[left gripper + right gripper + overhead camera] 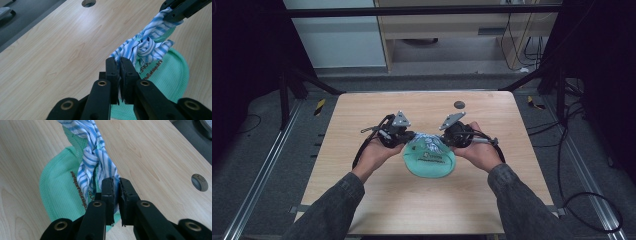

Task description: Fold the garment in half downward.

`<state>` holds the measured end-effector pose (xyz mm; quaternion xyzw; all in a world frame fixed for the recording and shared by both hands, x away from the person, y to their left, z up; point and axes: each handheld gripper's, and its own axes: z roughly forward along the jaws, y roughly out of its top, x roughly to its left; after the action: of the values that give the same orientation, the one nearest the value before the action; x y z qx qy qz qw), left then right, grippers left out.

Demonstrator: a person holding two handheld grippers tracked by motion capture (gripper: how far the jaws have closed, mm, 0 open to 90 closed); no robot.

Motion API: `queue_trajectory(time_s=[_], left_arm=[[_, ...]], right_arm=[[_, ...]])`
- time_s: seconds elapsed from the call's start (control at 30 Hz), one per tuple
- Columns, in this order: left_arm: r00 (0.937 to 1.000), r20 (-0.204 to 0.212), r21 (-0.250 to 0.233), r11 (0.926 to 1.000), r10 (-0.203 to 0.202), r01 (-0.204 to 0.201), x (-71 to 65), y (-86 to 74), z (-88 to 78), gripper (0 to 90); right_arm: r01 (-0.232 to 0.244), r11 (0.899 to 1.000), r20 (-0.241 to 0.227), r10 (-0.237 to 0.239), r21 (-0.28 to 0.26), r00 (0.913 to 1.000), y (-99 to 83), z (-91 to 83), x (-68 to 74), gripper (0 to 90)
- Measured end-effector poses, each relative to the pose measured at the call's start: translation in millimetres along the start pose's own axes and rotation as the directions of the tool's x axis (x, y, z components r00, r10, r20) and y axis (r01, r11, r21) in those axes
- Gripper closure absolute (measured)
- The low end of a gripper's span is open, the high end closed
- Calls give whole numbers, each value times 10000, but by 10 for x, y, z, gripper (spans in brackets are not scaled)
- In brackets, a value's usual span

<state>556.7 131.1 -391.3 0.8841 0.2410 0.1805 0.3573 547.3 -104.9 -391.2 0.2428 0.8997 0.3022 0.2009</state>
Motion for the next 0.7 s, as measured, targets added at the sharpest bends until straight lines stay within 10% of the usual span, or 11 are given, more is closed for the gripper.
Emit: queue_trajectory(time_s=[0.7], left_arm=[[9995,298,4,9999,105,-105,-168,-220,50,863]], right_arm=[[165,9997,-164,-163,151,9997,-170,63,159,827]])
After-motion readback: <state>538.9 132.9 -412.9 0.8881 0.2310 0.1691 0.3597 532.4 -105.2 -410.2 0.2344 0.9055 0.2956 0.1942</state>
